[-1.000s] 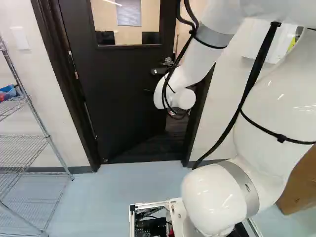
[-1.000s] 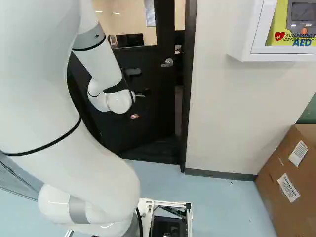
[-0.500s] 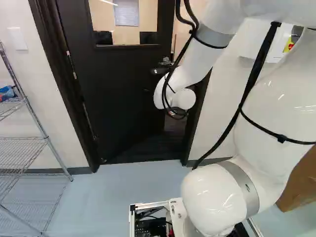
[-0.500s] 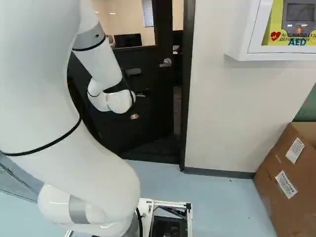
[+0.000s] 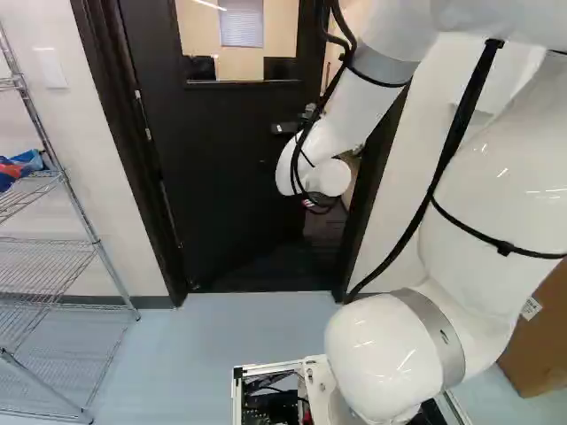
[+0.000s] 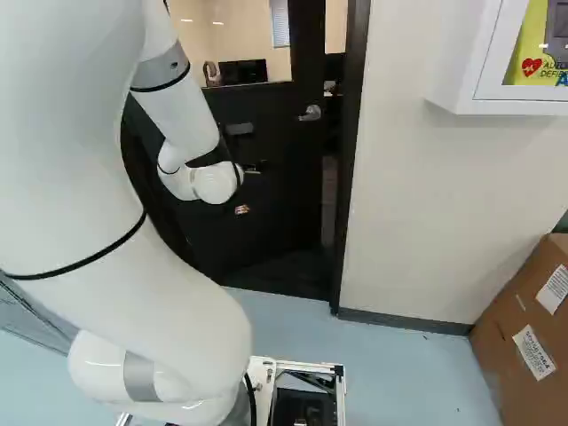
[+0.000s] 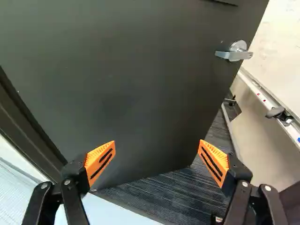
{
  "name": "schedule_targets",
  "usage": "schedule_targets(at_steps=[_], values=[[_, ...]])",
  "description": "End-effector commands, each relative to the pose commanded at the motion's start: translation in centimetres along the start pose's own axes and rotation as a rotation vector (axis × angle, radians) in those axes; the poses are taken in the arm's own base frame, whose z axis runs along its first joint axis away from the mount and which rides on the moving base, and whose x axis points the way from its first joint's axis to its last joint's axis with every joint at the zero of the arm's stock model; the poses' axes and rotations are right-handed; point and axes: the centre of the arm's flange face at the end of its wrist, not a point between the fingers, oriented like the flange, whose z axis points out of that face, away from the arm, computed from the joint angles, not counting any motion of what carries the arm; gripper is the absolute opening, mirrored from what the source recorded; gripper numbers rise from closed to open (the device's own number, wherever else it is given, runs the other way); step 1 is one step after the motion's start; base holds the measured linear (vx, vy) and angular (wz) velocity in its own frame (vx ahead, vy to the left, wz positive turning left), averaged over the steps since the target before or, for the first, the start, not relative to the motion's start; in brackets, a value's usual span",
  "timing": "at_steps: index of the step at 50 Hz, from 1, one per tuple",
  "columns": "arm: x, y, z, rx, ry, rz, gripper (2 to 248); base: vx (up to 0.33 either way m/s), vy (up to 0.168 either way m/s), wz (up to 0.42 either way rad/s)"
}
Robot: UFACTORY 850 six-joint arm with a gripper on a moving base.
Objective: Open the door and move inside
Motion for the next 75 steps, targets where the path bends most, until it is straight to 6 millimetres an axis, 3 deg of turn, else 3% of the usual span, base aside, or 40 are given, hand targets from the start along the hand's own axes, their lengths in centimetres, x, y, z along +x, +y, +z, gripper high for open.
schedule_targets(at_steps=[51, 75], values=[[0.0, 0.0, 0.0, 0.0, 0.0, 0.0, 247, 0.04, 0.032, 0.149], [0.0, 0.0, 0.0, 0.0, 0.0, 0.0, 247, 0.035, 0.005, -0.002]])
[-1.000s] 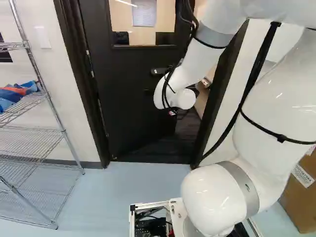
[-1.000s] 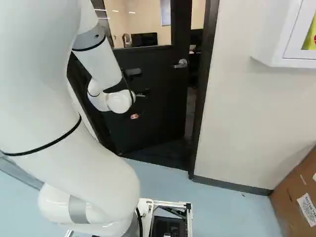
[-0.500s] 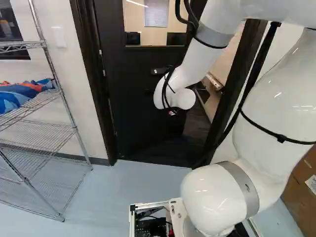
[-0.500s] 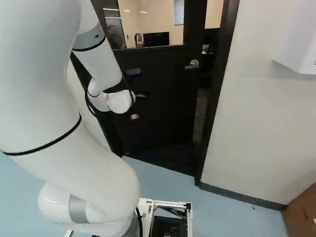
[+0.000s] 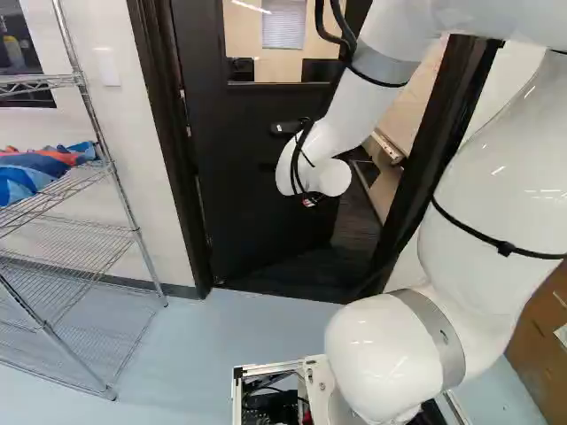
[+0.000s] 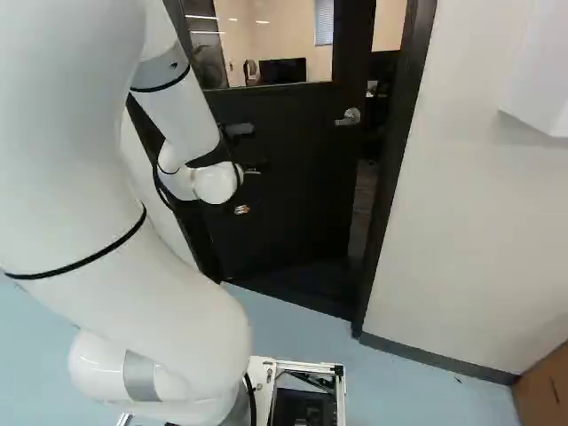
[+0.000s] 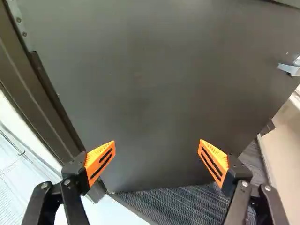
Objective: Open the door and move inside
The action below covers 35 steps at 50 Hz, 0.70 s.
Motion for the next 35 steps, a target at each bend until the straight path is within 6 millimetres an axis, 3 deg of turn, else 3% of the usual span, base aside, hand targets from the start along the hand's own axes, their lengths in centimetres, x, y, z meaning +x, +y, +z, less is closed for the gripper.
schedule_targets(at_steps=[35], values=[[0.0, 0.0, 0.0, 0.0, 0.0, 0.0, 247, 0.088, 0.035, -0.016]])
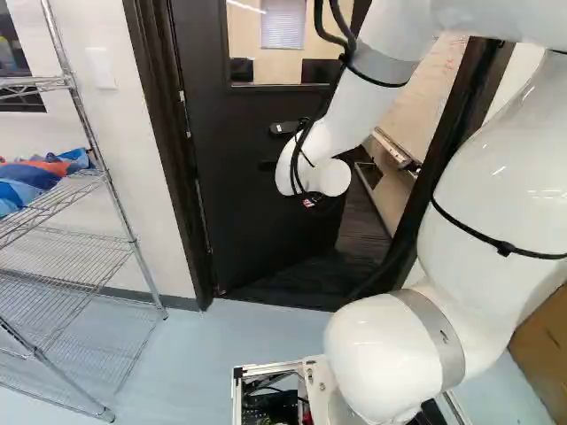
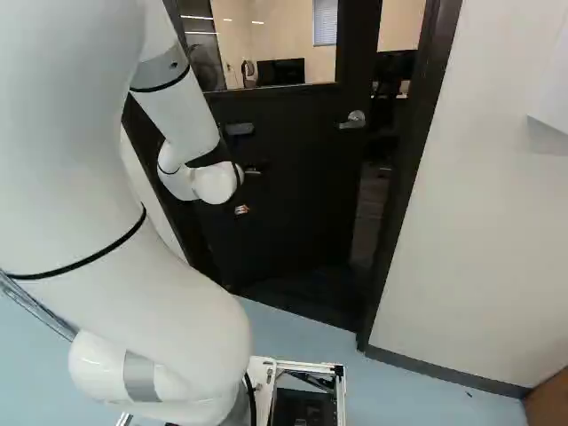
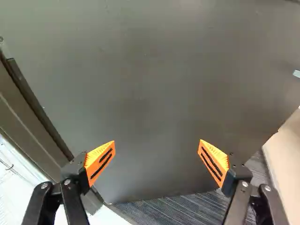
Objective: Open the door and move inside
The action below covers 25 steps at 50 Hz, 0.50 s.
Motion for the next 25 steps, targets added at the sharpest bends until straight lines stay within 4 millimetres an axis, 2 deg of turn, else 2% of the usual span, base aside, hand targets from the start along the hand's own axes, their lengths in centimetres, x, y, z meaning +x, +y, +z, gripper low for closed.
schedule_targets(at_steps=[25], values=[[0.0, 0.0, 0.0, 0.0, 0.0, 0.0, 247, 0.103, 0.054, -0.014]])
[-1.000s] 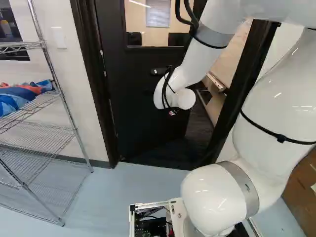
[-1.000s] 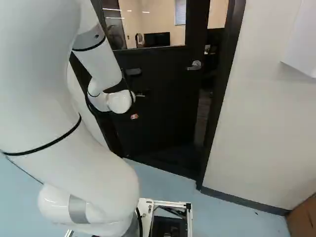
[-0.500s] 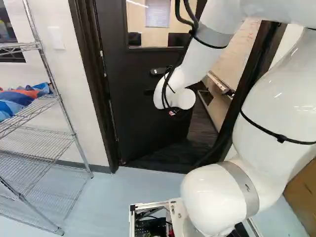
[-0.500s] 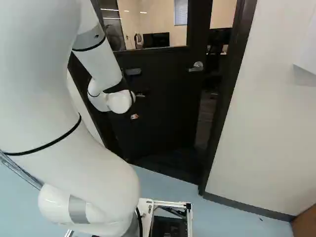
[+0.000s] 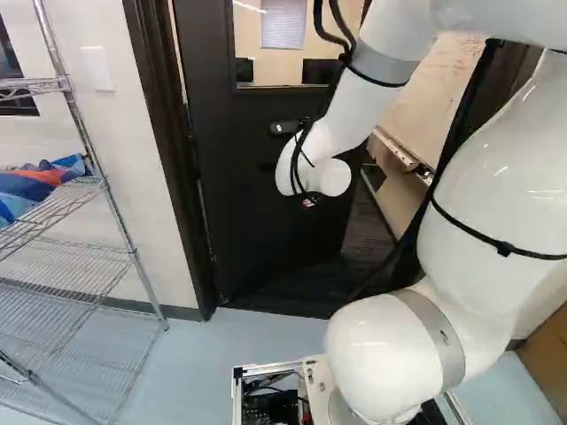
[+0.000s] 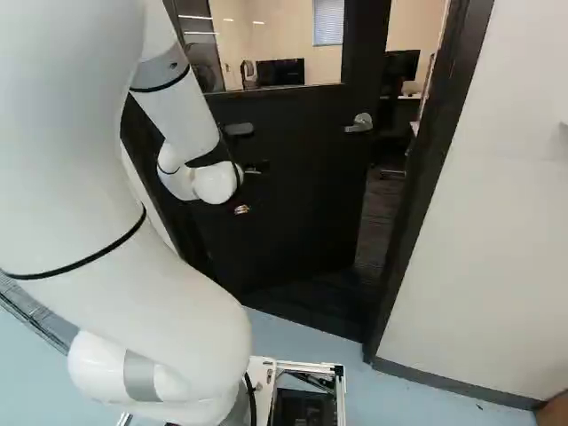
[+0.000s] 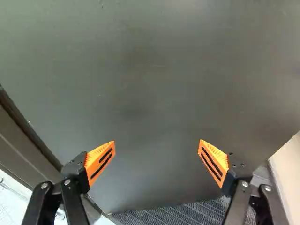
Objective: Open the door and move inside
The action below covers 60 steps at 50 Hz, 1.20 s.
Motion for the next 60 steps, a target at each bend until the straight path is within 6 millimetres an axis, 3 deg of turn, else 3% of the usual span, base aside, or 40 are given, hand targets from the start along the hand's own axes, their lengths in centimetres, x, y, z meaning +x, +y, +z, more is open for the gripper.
schedule_targets(at_steps=[39, 60], values=[[0.0, 0.0, 0.0, 0.0, 0.0, 0.0, 247, 0.044, 0.023, -0.005], [0.4, 0.1, 1.2, -0.047, 0.001, 0.054, 247, 0.0, 0.0, 0.0]])
